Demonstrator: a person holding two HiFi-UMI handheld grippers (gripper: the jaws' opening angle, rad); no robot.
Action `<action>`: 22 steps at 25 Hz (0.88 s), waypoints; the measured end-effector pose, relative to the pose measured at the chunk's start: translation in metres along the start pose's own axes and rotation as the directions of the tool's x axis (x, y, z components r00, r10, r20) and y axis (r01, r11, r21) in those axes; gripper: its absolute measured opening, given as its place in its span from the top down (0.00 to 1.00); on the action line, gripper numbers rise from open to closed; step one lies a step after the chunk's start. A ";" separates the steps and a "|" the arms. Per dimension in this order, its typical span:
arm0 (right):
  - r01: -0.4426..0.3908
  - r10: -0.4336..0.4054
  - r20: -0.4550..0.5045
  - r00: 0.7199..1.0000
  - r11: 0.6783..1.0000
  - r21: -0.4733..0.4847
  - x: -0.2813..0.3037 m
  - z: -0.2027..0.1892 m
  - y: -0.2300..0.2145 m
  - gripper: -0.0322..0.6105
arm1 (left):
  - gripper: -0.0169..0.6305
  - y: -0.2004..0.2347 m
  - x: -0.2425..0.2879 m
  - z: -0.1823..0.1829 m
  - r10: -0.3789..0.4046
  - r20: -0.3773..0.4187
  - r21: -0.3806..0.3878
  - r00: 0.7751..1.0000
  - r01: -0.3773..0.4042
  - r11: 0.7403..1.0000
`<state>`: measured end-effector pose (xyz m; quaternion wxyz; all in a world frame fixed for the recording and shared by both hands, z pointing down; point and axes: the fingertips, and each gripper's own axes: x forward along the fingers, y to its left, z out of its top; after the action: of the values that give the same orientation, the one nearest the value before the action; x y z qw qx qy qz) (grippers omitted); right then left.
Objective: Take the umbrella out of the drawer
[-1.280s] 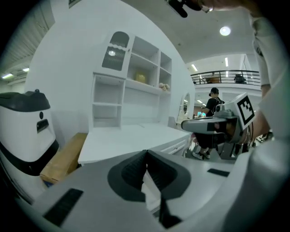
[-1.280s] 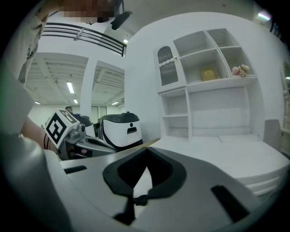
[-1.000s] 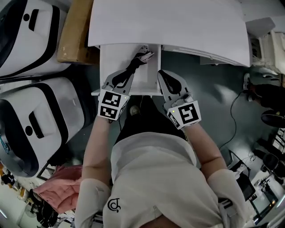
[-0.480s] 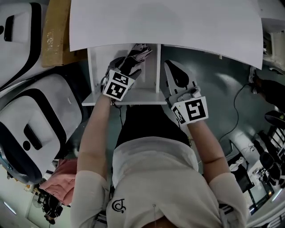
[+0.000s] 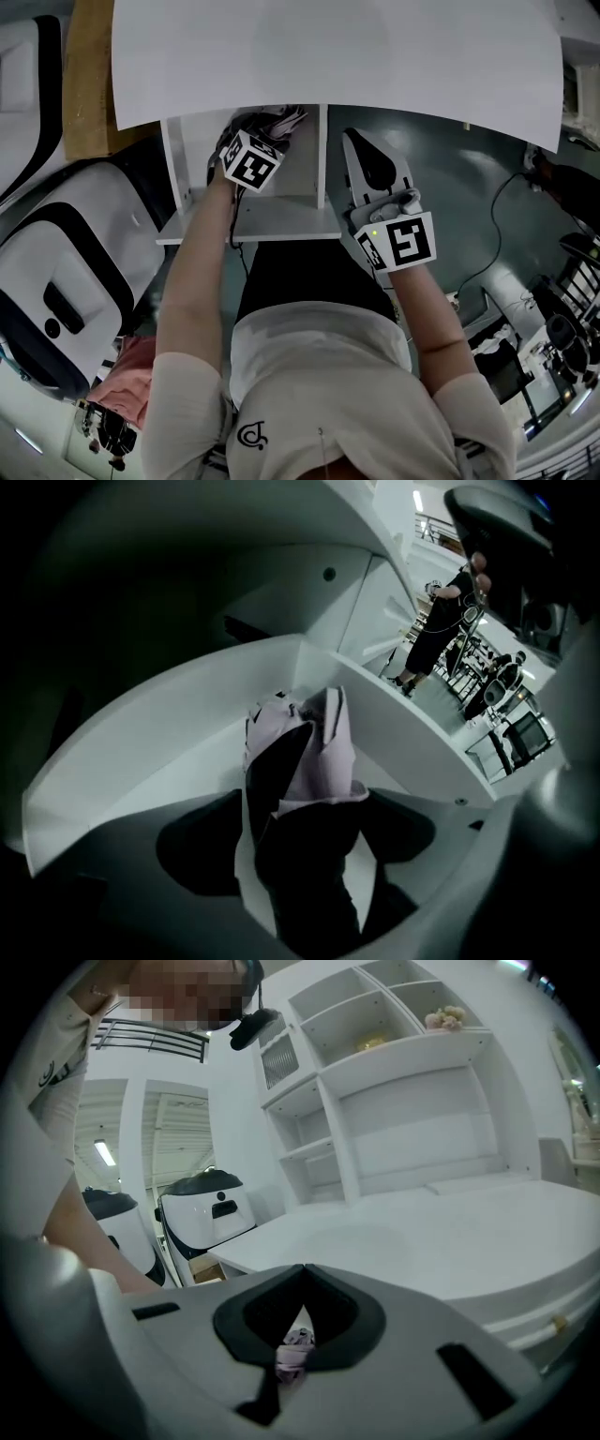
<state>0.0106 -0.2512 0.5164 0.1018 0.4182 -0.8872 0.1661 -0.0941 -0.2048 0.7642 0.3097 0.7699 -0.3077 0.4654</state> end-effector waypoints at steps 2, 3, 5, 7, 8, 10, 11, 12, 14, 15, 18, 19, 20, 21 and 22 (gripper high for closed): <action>0.010 -0.010 -0.003 1.000 1.000 0.019 0.001 -0.001 -0.004 0.94 | 0.37 0.004 0.006 0.000 0.013 -0.030 -0.004 0.999 -0.013 1.000; 0.011 -0.011 -0.004 1.000 1.000 0.026 0.002 -0.001 -0.006 0.94 | 0.37 0.005 0.009 0.000 0.023 -0.043 -0.004 0.999 -0.023 1.000; 0.009 -0.009 -0.003 1.000 1.000 0.029 0.004 -0.002 -0.008 0.94 | 0.37 0.007 0.012 0.000 0.050 -0.057 -0.002 0.997 -0.050 0.999; 0.007 -0.007 -0.002 1.000 1.000 0.026 0.006 -0.003 -0.010 0.94 | 0.38 0.008 0.012 0.001 0.078 -0.057 -0.009 0.995 -0.079 0.997; 0.008 -0.008 -0.001 1.000 1.000 0.026 0.006 -0.003 -0.011 0.94 | 0.42 0.009 0.012 0.001 0.094 -0.059 -0.013 0.994 -0.095 0.995; 0.015 -0.015 -0.003 1.000 0.999 0.028 0.006 -0.005 -0.013 0.94 | 0.48 0.012 0.011 -0.001 0.123 -0.066 -0.012 0.990 -0.124 0.992; 0.019 -0.019 -0.006 1.000 0.999 0.029 0.006 -0.006 -0.014 0.94 | 0.49 0.012 0.011 -0.001 0.132 -0.069 -0.009 0.989 -0.133 0.991; 0.023 -0.023 -0.008 1.000 0.999 0.029 0.006 -0.007 -0.014 0.94 | 0.50 0.013 0.010 -0.001 0.137 -0.070 -0.006 0.988 -0.138 0.990; 0.026 -0.026 -0.014 1.000 0.999 0.019 0.006 -0.010 -0.015 0.94 | 0.54 0.013 0.010 0.000 0.140 -0.068 -0.003 0.988 -0.141 0.990; 0.026 -0.026 -0.016 1.000 1.000 0.011 0.006 -0.011 -0.014 0.94 | 0.57 0.014 0.010 -0.001 0.138 -0.068 -0.004 0.988 -0.138 0.990; 0.035 -0.035 -0.017 0.999 0.999 0.010 0.003 -0.012 -0.012 0.94 | 0.61 0.016 0.010 -0.005 0.126 -0.075 -0.011 0.989 -0.128 0.992; 0.043 -0.042 -0.016 0.999 0.999 0.018 0.001 -0.011 -0.012 0.94 | 0.62 0.016 0.009 -0.005 0.126 -0.078 -0.010 0.989 -0.127 0.992; 0.051 -0.051 -0.014 0.999 0.998 0.026 -0.001 -0.010 -0.012 0.94 | 0.62 0.016 0.008 -0.005 0.124 -0.081 -0.009 0.989 -0.125 0.992; 0.058 -0.058 -0.013 0.998 0.998 0.030 -0.004 -0.008 -0.012 0.94 | 0.63 0.015 0.006 -0.006 0.121 -0.087 -0.007 0.989 -0.122 0.992; 0.062 -0.061 -0.012 0.998 0.998 0.030 -0.006 -0.007 -0.011 0.94 | 0.63 0.013 0.004 -0.007 0.115 -0.095 -0.007 0.989 -0.116 0.993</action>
<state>0.0229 -0.2512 0.5230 0.1054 0.4458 -0.8707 0.1786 -0.1066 -0.2080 0.7727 0.3011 0.7260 -0.3396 0.5167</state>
